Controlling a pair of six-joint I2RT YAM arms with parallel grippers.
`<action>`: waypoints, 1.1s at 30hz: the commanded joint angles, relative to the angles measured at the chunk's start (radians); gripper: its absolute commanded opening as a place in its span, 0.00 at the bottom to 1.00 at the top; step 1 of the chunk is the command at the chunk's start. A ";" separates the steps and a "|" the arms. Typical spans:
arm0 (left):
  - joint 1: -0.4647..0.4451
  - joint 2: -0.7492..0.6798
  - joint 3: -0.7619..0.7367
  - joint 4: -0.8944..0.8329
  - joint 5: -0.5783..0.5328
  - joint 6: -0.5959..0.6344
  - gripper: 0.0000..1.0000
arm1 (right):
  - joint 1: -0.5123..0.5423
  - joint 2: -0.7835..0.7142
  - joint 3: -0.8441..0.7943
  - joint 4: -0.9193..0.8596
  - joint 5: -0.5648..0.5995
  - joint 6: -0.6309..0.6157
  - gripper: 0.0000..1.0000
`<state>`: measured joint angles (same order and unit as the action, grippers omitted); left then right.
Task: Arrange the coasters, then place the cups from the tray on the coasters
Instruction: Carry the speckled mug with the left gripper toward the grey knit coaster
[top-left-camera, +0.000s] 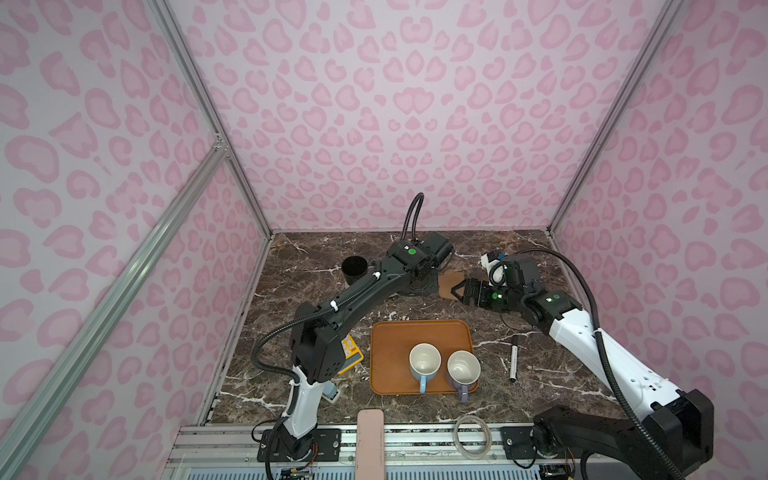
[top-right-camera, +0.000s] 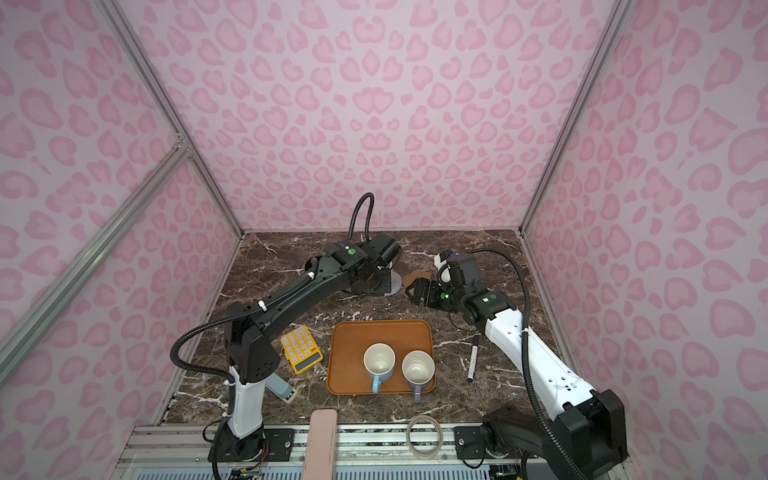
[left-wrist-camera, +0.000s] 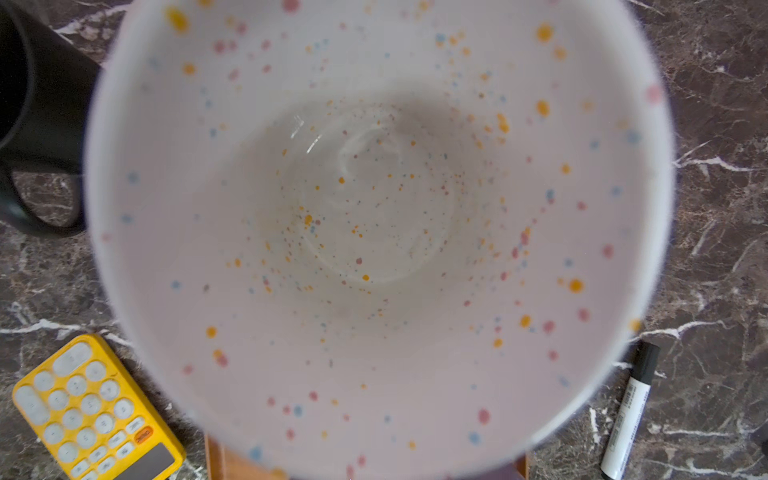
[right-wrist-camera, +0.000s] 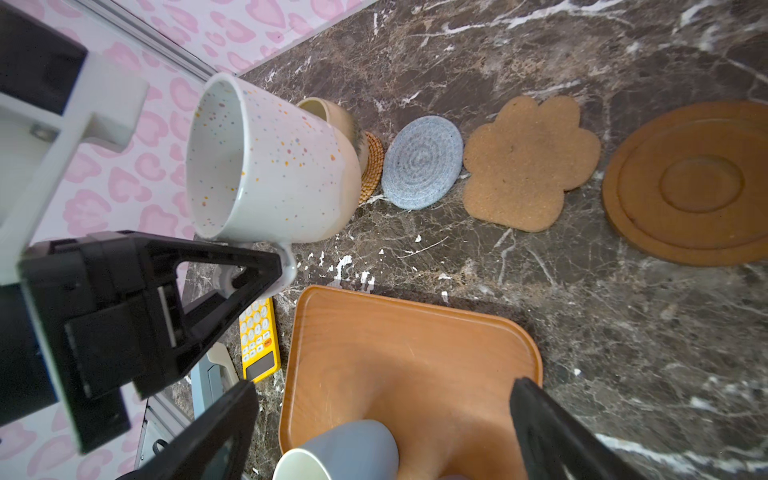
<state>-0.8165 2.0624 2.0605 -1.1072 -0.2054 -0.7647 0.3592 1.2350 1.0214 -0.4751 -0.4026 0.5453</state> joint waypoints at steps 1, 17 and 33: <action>0.004 0.055 0.070 0.022 -0.023 0.002 0.00 | -0.018 0.014 -0.010 0.014 -0.033 -0.016 0.97; 0.056 0.255 0.198 0.033 -0.010 0.000 0.00 | -0.060 0.079 -0.035 0.020 -0.081 -0.031 0.96; 0.077 0.326 0.243 0.059 0.021 0.020 0.01 | -0.067 0.117 -0.055 0.037 -0.083 -0.036 0.96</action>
<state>-0.7391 2.3783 2.2852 -1.0855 -0.1757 -0.7570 0.2924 1.3437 0.9707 -0.4599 -0.4759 0.5194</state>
